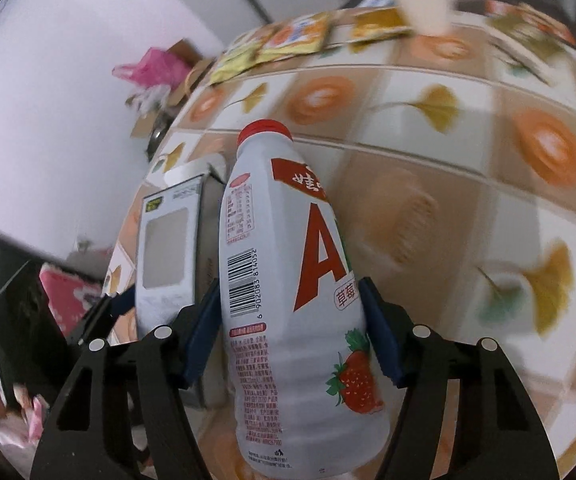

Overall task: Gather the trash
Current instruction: 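Grasp the white CABLE box with the left tool while the right tool grasps the white drink bottle, then lift the box and bottle and carry both tools to the blue wastebasket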

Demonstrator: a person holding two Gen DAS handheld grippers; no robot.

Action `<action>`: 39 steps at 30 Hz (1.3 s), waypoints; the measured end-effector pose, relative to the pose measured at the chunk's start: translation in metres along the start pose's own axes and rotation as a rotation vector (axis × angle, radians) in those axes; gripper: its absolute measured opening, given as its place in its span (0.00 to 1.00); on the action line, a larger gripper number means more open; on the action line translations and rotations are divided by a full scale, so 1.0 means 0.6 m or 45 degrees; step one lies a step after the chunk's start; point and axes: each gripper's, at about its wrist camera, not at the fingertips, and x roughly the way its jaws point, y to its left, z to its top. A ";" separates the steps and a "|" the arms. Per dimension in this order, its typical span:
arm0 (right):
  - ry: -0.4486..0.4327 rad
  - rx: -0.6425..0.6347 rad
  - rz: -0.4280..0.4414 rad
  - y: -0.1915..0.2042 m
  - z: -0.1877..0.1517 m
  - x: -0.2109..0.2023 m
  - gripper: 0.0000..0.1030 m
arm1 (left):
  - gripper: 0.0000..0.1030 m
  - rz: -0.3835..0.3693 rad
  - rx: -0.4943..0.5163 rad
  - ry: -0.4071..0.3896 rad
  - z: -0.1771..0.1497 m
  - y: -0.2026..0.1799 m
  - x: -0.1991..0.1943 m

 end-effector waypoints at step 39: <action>-0.177 0.081 -0.402 -0.037 -0.222 -0.122 0.76 | 0.92 -0.102 0.377 0.224 -0.058 -0.142 0.004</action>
